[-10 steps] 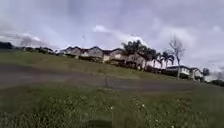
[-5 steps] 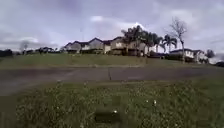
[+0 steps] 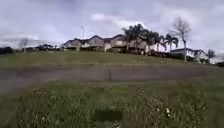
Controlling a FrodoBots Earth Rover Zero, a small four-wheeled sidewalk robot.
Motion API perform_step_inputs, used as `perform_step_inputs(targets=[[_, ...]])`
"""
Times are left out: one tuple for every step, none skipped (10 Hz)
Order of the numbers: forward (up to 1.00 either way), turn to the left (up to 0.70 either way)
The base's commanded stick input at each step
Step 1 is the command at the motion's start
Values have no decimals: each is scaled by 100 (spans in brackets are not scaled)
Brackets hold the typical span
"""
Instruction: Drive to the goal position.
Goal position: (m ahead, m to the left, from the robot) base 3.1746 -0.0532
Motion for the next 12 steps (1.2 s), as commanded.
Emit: perform_step_inputs(targets=[[70, 0], [70, 0], [70, 0], [70, 0], [70, 0], [70, 0], [70, 0], [70, 0], [70, 0], [70, 0], [70, 0], [70, 0]])
